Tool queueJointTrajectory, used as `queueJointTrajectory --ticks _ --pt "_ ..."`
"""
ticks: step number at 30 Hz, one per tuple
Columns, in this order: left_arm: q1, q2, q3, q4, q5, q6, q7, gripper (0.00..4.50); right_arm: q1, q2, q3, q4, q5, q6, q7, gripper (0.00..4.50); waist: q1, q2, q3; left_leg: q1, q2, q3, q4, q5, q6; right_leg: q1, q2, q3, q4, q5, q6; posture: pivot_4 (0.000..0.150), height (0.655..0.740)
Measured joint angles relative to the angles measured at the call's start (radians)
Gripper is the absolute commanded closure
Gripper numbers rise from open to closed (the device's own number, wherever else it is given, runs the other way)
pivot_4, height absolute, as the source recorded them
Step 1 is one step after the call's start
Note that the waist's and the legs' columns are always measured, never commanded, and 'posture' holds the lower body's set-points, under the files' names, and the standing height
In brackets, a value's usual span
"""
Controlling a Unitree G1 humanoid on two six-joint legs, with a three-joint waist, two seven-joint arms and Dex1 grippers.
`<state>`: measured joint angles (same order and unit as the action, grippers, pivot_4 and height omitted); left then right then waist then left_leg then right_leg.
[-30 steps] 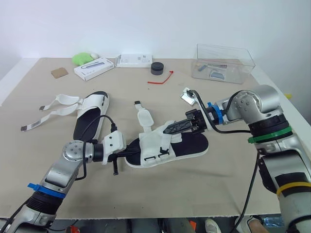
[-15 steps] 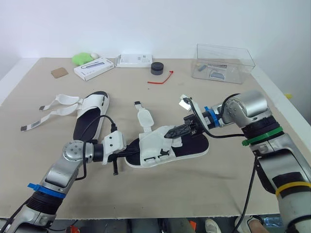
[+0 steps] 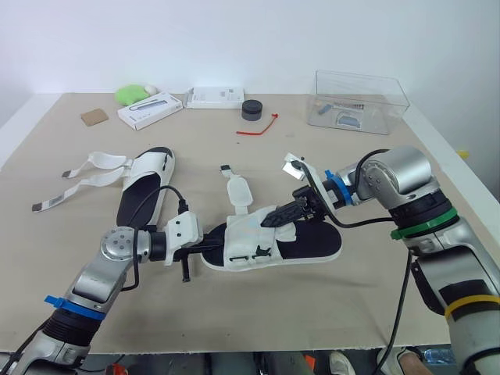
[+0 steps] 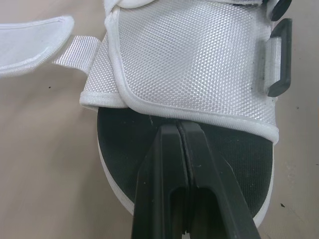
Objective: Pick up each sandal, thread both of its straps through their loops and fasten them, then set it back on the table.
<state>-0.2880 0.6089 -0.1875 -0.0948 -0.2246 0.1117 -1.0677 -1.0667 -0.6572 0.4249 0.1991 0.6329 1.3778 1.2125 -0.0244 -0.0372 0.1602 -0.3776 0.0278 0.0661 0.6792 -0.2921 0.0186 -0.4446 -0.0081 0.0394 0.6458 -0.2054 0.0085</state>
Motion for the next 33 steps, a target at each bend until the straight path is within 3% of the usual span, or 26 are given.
queueJointTrajectory --ticks 22,24,28,33 --pt "0.0 -0.006 -0.006 0.0 0.003 -0.002 0.014 4.5 0.033 0.011 -0.053 -0.213 0.094 0.152 -0.064 4.43 0.0 0.0 0.0 0.0 0.0 -0.001 0.0 0.0 0.0 0.0 -0.001 -0.002 0.001 0.0 -0.001 0.15 0.74" --pt "0.0 -0.007 -0.007 0.0 0.003 -0.003 0.016 4.5 0.053 0.011 -0.065 -0.238 0.104 0.163 -0.081 3.91 0.001 0.0 0.0 0.0 0.0 -0.002 0.0 0.0 0.0 0.0 -0.001 -0.003 0.001 0.0 -0.001 0.15 0.74" --pt "0.0 -0.007 -0.009 0.002 0.003 -0.003 0.018 4.5 0.136 0.004 -0.08 -0.316 0.117 0.159 -0.129 2.43 0.001 0.0 0.0 0.0 0.0 -0.002 0.0 0.0 0.0 0.001 -0.001 -0.003 0.001 0.0 -0.001 0.15 0.74" --pt "-0.003 -0.007 -0.009 0.008 0.006 -0.003 0.018 4.5 0.149 -0.004 -0.158 -0.36 0.13 0.155 -0.177 2.43 0.001 0.0 0.0 0.001 0.0 -0.002 0.0 0.0 0.0 0.001 0.0 -0.003 0.001 0.0 -0.001 0.15 0.74"
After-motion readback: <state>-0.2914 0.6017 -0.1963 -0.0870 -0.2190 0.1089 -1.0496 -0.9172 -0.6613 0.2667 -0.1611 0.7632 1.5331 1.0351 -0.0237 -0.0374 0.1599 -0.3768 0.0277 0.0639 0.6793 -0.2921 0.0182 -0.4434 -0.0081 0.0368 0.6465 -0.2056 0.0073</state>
